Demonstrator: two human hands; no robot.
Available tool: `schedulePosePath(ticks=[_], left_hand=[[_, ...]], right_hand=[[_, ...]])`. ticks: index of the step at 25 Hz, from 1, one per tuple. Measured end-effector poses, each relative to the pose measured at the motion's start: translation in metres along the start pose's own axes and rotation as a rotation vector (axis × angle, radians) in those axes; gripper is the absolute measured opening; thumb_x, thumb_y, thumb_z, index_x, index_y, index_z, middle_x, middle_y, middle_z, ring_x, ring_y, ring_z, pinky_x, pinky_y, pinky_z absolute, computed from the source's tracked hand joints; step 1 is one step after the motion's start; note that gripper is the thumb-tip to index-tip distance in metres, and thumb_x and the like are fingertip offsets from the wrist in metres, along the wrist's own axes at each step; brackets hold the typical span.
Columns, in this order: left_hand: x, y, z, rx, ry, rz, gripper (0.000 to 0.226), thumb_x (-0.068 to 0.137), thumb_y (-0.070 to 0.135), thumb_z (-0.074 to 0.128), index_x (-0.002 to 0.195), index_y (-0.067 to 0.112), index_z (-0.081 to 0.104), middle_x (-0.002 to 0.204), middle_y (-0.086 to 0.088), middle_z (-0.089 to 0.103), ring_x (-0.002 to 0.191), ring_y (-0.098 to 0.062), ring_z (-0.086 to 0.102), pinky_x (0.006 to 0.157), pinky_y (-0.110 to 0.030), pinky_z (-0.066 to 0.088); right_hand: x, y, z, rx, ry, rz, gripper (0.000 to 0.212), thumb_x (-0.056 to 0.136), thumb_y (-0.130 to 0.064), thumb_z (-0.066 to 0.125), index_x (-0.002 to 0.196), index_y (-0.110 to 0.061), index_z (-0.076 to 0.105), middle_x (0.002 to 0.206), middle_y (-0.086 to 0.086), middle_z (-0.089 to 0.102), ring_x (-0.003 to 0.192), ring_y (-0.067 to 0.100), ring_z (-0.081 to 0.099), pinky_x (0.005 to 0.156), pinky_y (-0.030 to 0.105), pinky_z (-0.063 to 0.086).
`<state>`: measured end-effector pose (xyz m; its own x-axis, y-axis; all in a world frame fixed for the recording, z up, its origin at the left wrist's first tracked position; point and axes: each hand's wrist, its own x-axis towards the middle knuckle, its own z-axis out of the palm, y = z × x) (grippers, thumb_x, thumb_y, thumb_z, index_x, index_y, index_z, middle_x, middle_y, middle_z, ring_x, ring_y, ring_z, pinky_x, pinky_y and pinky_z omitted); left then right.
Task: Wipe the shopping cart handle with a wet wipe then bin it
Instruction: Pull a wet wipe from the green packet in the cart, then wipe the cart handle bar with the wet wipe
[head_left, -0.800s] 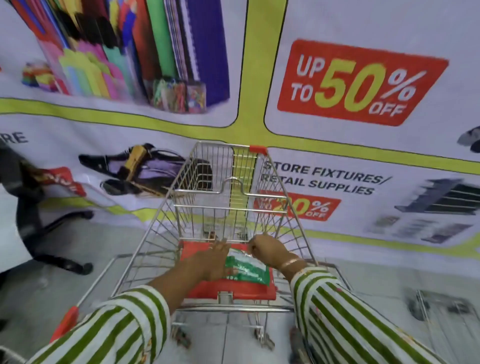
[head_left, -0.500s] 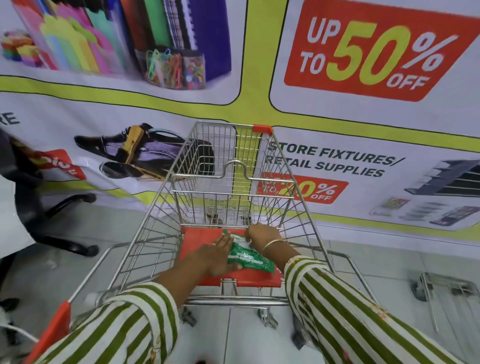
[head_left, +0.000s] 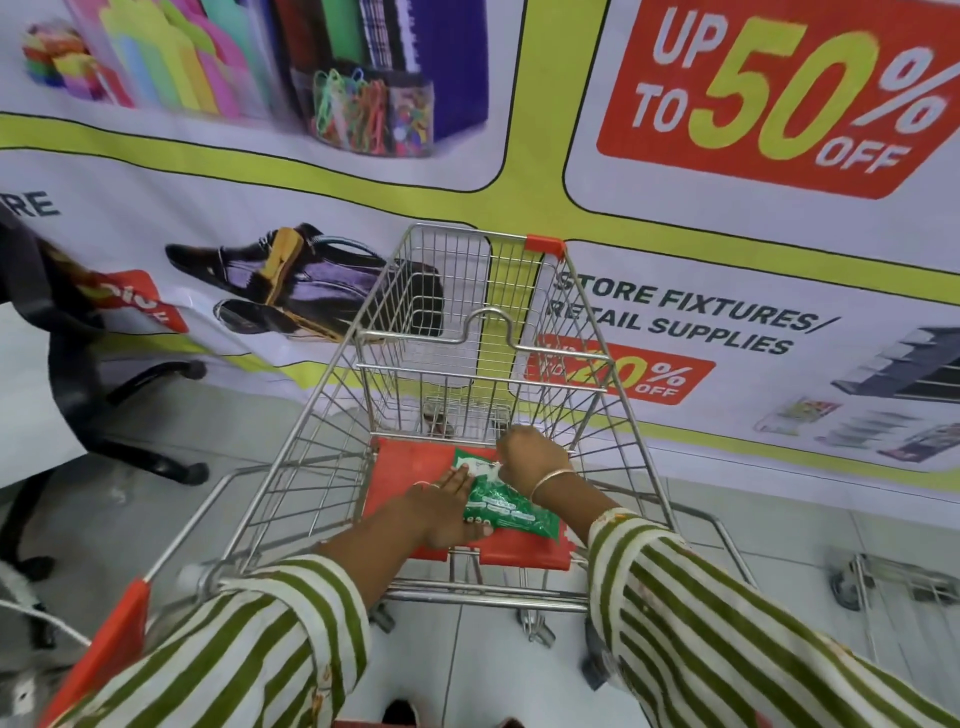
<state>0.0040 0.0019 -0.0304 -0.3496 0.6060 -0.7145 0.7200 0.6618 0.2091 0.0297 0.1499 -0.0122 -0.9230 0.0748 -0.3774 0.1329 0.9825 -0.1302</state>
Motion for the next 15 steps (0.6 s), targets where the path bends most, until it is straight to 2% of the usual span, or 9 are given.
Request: schedulePosePath(ticks=[2, 3, 5, 8, 10, 12, 15], left_hand=[[0.000, 0.001, -0.001, -0.004, -0.001, -0.008, 0.085, 0.091, 0.062, 0.025, 0.146, 0.006, -0.010, 0.153, -0.010, -0.019, 0.140, -0.023, -0.010, 0.111, -0.047, 0.012], [-0.001, 0.002, -0.001, -0.014, 0.000, -0.010, 0.085, 0.091, 0.061, 0.025, 0.146, 0.006, -0.010, 0.153, -0.010, -0.019, 0.140, -0.023, -0.010, 0.111, -0.047, 0.012], [-0.006, 0.002, -0.004, -0.047, 0.016, -0.008, 0.084, 0.092, 0.060, 0.026, 0.146, 0.006, -0.010, 0.153, -0.011, -0.019, 0.140, -0.023, -0.011, 0.112, -0.047, 0.012], [-0.022, 0.001, -0.014, -0.166, 0.092, -0.013, 0.081, 0.094, 0.055, 0.027, 0.145, 0.006, -0.011, 0.153, -0.011, -0.020, 0.139, -0.024, -0.012, 0.112, -0.047, 0.010], [-0.041, 0.001, -0.023, -0.294, 0.168, -0.012, 0.079, 0.095, 0.051, 0.030, 0.145, 0.007, -0.012, 0.152, -0.010, -0.020, 0.139, -0.026, -0.010, 0.111, -0.045, 0.008], [-0.065, 0.002, -0.033, -0.424, 0.272, -0.001, 0.076, 0.096, 0.047, 0.030, 0.145, 0.008, -0.012, 0.152, -0.009, -0.020, 0.139, -0.024, -0.011, 0.110, -0.042, 0.003], [-0.112, 0.005, -0.036, -0.588, 0.460, 0.030, 0.069, 0.096, 0.044, 0.029, 0.146, 0.013, -0.008, 0.153, -0.003, -0.016, 0.139, -0.018, -0.011, 0.111, -0.041, 0.000]], right_hand=[[-0.009, 0.006, -0.009, 0.102, 0.019, 0.014, 0.004, 0.085, -0.013, 0.054, 0.082, -0.012, 0.057, 0.105, 0.015, 0.057, 0.102, 0.028, 0.055, 0.075, 0.032, 0.047], [-0.014, 0.009, -0.014, 0.169, 0.024, 0.039, 0.019, 0.084, -0.011, 0.054, 0.068, -0.019, 0.049, 0.094, 0.015, 0.058, 0.094, 0.027, 0.057, 0.066, 0.026, 0.043], [-0.029, 0.016, -0.028, 0.409, 0.103, 0.116, 0.037, 0.081, -0.005, 0.055, 0.057, -0.025, 0.037, 0.069, 0.006, 0.054, 0.072, 0.022, 0.056, 0.052, 0.021, 0.035], [-0.060, 0.016, -0.059, 0.917, 0.212, 0.216, 0.037, 0.081, 0.005, 0.058, 0.056, -0.018, 0.045, 0.058, 0.000, 0.048, 0.054, 0.015, 0.047, 0.043, 0.012, 0.038], [-0.085, 0.009, -0.077, 1.235, 0.179, 0.226, 0.029, 0.083, 0.008, 0.057, 0.064, -0.012, 0.050, 0.063, 0.006, 0.054, 0.059, 0.020, 0.053, 0.049, 0.017, 0.045], [-0.115, -0.002, -0.087, 1.369, 0.131, 0.201, 0.021, 0.083, 0.007, 0.058, 0.073, -0.012, 0.054, 0.066, 0.004, 0.064, 0.066, 0.022, 0.061, 0.055, 0.024, 0.049], [-0.159, -0.018, -0.088, 1.425, 0.098, 0.109, 0.021, 0.079, 0.007, 0.063, 0.079, -0.014, 0.062, 0.062, -0.003, 0.071, 0.063, 0.012, 0.067, 0.059, 0.029, 0.051]])
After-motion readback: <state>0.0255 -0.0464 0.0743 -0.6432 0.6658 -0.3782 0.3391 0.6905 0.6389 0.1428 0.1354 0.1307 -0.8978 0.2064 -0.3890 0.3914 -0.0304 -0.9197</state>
